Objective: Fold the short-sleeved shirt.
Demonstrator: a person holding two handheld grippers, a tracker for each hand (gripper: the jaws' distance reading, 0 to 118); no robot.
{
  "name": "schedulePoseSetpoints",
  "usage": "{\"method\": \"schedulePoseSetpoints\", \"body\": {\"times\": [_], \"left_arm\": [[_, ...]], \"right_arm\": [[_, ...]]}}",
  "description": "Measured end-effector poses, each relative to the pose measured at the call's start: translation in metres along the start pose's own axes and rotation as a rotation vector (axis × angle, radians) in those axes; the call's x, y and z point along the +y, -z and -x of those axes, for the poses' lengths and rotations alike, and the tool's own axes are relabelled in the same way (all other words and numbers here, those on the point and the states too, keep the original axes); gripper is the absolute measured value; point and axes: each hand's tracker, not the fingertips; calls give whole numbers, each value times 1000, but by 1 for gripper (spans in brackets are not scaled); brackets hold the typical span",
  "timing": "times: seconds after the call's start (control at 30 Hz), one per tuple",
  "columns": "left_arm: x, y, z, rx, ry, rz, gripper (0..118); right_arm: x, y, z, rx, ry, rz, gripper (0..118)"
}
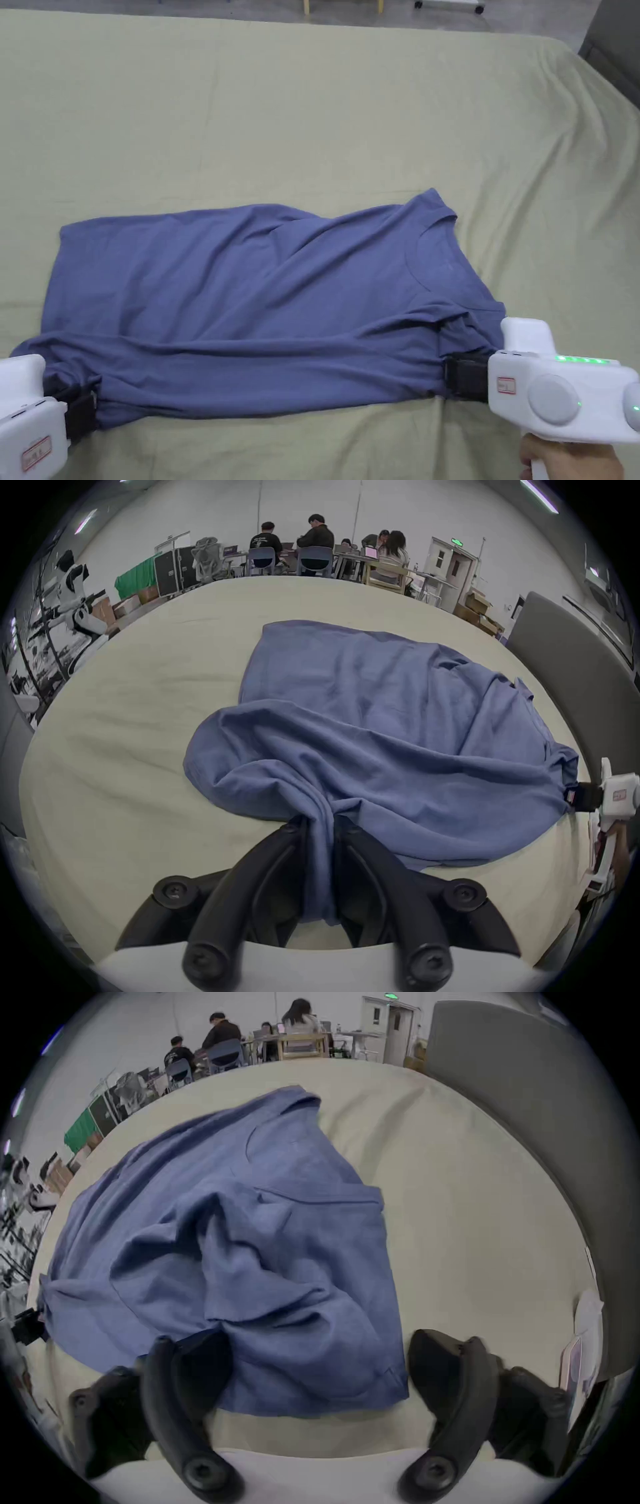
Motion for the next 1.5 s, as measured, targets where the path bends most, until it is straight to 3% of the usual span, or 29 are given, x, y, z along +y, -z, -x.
{"method": "schedulePoseSetpoints", "body": {"times": [0.07, 0.1, 0.13, 0.2, 0.37, 0.67, 1.13, 1.23, 1.3, 1.33, 1.37, 1.4, 1.43, 1.5], "left_arm": [[1, -1, 1, -2, -1, -3, 11], [0, -1, 0, -2, 3, -5, 11], [-1, -4, -1, -2, 0, -12, 11], [-3, -6, 6, 0, -4, -27, 11], [-4, -27, 15, -10, -16, -86, 11], [-19, -72, 12, -25, 2, -108, 11], [-98, -120, 29, -29, -8, -53, 11], [-101, -118, 33, -23, -35, -52, 11], [-101, -114, 31, -15, -44, -54, 11], [-101, -111, 31, -15, -47, -48, 21], [-100, -107, 31, -18, -50, -19, 56], [-101, -105, 30, -12, -49, 32, 99], [-101, -101, 29, -3, -41, 83, 117], [-104, -105, 31, -15, -43, 79, 115]], "right_arm": [[-6, -14, 1, 30, -48, -51, 56], [-7, -18, -1, 80, -50, -59, 17], [-10, -21, -3, 159, -15, -72, 10], [-15, -30, 7, 95, -10, -68, 10], [-25, -52, -4, 151, 64, -98, 10], [-51, -102, -5, 108, 27, -144, 10], [-133, -154, -16, 58, 29, -99, 10], [-142, -150, -11, 49, -3, -84, 10], [-142, -143, -7, 43, -26, -81, 16], [-142, -139, -5, 36, -37, -74, 48], [-141, -135, -3, 22, -47, -65, 94], [-141, -133, -1, 15, -50, -52, 118], [-142, -130, 0, -10, -72, -16, 118], [-148, -134, -1, -13, -86, -59, 118]]}}
